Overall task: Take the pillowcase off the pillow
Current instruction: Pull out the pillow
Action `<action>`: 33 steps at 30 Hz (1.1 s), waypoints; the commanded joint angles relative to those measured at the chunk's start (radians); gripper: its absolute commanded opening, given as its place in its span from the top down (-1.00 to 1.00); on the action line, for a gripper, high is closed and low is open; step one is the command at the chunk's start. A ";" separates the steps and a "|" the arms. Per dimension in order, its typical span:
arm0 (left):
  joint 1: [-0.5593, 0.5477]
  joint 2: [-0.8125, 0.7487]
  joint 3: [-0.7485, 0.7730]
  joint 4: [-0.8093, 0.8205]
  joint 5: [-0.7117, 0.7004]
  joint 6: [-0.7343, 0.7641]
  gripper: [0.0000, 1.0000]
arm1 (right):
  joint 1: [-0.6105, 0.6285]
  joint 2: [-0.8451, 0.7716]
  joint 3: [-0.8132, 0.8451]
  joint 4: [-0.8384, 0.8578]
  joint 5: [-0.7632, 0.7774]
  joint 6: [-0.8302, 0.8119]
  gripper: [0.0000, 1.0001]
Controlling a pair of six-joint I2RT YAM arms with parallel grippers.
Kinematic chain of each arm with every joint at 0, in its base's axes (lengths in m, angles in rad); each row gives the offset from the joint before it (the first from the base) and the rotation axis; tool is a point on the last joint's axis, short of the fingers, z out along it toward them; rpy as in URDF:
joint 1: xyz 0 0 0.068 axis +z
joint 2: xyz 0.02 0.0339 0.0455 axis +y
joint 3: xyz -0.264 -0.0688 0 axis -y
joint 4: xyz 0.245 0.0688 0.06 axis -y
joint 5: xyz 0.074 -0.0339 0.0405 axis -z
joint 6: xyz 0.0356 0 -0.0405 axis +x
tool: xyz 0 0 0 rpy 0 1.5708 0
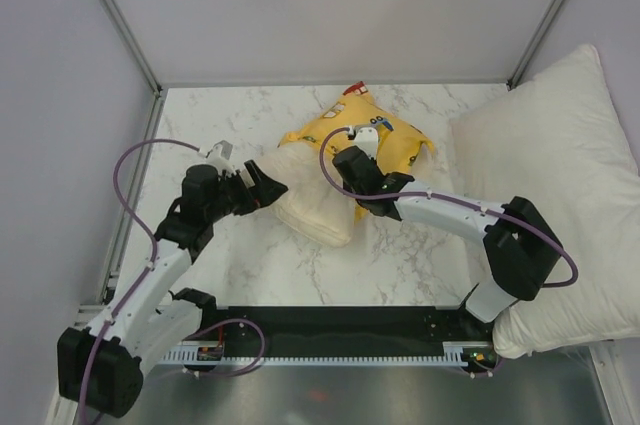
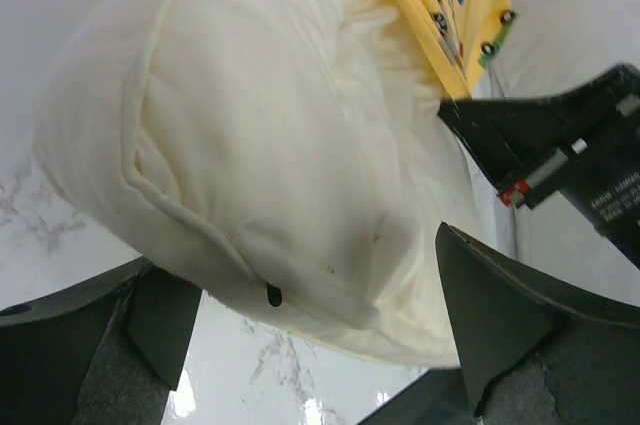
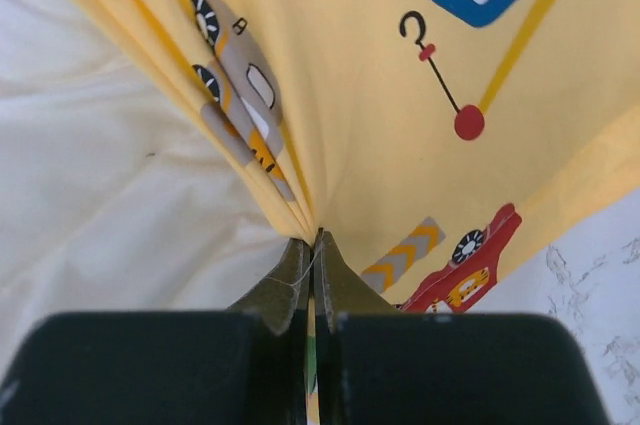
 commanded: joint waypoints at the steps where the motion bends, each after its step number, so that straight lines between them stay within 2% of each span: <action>1: -0.027 -0.150 -0.098 0.040 0.088 -0.148 -1.00 | 0.008 0.025 0.086 0.083 0.026 0.029 1.00; 3: -0.030 -0.219 -0.158 0.032 0.040 -0.168 -0.99 | 0.008 0.038 0.104 0.077 0.054 0.031 1.00; 6: -0.030 -0.288 -0.154 -0.056 -0.044 -0.139 -1.00 | 0.007 0.053 0.135 0.054 0.115 0.029 1.00; 11: -0.030 -0.325 -0.111 -0.116 -0.003 -0.122 -1.00 | -0.018 0.088 0.218 -0.001 0.168 0.026 1.00; 18: -0.030 -0.425 -0.026 -0.238 -0.086 -0.057 -1.00 | -0.051 0.107 0.273 -0.026 0.168 0.015 1.00; 23: -0.030 -0.364 -0.015 -0.222 -0.018 -0.085 -1.00 | -0.001 0.128 0.293 -0.029 0.155 0.009 1.00; 27: -0.041 -0.342 -0.091 -0.112 0.098 -0.172 -1.00 | 0.063 0.167 0.344 -0.032 0.174 0.032 1.00; 33: -0.072 -0.365 -0.149 -0.070 0.075 -0.209 -0.99 | 0.126 0.233 0.430 -0.041 0.181 0.038 1.00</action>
